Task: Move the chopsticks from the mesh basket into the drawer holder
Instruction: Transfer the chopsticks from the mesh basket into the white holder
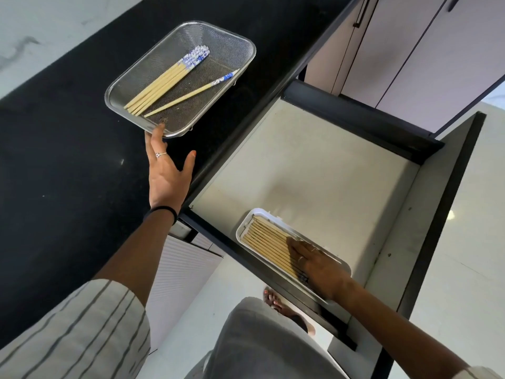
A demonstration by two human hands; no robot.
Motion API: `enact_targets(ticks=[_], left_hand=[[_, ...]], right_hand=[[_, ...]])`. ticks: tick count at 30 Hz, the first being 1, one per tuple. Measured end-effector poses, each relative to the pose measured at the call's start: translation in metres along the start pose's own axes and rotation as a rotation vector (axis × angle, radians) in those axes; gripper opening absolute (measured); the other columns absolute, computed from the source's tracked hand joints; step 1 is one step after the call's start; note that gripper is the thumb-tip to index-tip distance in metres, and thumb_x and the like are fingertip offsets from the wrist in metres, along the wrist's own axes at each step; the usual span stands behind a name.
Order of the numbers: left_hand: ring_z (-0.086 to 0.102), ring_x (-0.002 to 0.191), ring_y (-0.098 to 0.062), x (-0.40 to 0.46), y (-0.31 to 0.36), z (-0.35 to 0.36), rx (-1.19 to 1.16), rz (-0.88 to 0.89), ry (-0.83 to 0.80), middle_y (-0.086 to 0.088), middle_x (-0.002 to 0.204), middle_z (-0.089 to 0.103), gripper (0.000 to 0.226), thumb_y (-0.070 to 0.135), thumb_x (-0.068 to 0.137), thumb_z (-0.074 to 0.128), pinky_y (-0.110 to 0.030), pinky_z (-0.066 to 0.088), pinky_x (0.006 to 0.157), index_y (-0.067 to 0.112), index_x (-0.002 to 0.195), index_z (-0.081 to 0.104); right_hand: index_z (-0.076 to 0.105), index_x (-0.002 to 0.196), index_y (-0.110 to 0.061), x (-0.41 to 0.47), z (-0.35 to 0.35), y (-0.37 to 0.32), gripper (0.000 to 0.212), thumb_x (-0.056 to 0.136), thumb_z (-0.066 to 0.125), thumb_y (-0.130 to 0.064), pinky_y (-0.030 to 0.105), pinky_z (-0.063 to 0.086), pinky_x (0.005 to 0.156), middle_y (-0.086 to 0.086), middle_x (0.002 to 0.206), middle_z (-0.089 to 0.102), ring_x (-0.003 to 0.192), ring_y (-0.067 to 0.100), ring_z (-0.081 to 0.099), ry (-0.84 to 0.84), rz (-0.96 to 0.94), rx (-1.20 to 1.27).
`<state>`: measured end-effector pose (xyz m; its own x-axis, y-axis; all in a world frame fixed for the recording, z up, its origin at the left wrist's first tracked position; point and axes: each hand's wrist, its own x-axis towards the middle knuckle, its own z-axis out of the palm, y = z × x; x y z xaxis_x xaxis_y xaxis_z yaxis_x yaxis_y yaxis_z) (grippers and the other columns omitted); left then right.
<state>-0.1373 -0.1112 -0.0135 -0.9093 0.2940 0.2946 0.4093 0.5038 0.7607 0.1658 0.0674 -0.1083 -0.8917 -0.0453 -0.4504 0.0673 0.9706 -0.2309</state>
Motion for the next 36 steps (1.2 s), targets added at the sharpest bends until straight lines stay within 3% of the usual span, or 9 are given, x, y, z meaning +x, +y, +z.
enact_targets(ticks=[3,9,14,24,28,36], left_hand=[[0.036,0.134,-0.017,0.000,0.001,0.000,0.004,0.010,0.008,-0.014,0.156,0.019,0.070,0.020,0.090,0.066,0.005,0.023,0.097,0.021,0.146,0.024],[0.035,0.135,-0.016,0.000,0.002,0.000,0.017,0.017,0.011,-0.014,0.155,0.020,0.071,0.020,0.090,0.065,0.003,0.022,0.099,0.018,0.147,0.023],[0.036,0.135,-0.017,0.000,0.003,0.000,0.027,0.011,0.014,-0.014,0.155,0.021,0.071,0.020,0.090,0.066,0.002,0.022,0.101,0.017,0.147,0.023],[0.035,0.137,-0.022,-0.001,0.004,0.000,0.027,-0.001,0.012,-0.013,0.156,0.020,0.071,0.019,0.091,0.065,0.006,0.022,0.097,0.017,0.147,0.023],[0.035,0.136,-0.022,-0.001,0.006,0.000,0.034,-0.005,0.012,-0.013,0.156,0.019,0.070,0.020,0.091,0.065,0.005,0.022,0.097,0.018,0.147,0.023],[0.037,0.135,-0.020,-0.002,0.007,0.001,0.024,-0.029,0.011,-0.012,0.157,0.018,0.071,0.021,0.091,0.065,0.006,0.023,0.094,0.022,0.147,0.022]], right_hand=[[-0.010,0.151,-0.014,0.002,-0.001,0.000,0.079,0.097,0.048,-0.018,0.033,0.015,0.119,0.002,0.161,-0.014,0.149,0.021,0.005,-0.009,-0.003,0.016],[0.011,0.152,-0.014,0.007,-0.002,0.004,0.070,0.095,0.051,-0.014,0.027,0.014,0.119,0.003,0.162,0.002,0.148,0.017,0.011,0.055,0.004,0.065],[0.015,0.151,-0.012,0.011,0.004,-0.003,0.066,0.096,0.051,-0.022,0.033,0.016,0.122,0.008,0.162,0.003,0.148,0.022,0.011,0.017,0.064,0.158],[0.029,0.148,-0.017,0.006,0.010,0.003,0.054,0.098,0.047,-0.025,0.023,0.015,0.118,-0.001,0.160,0.017,0.146,0.017,0.021,0.006,0.014,0.239],[0.032,0.147,-0.018,0.005,0.011,0.003,0.051,0.099,0.046,-0.021,0.026,0.019,0.119,-0.004,0.159,0.021,0.145,0.017,0.023,-0.022,0.004,0.263],[0.029,0.148,-0.013,0.006,0.002,0.001,0.060,0.093,0.054,-0.015,0.035,0.028,0.115,0.000,0.161,0.007,0.144,0.024,0.024,0.026,0.082,0.047]])
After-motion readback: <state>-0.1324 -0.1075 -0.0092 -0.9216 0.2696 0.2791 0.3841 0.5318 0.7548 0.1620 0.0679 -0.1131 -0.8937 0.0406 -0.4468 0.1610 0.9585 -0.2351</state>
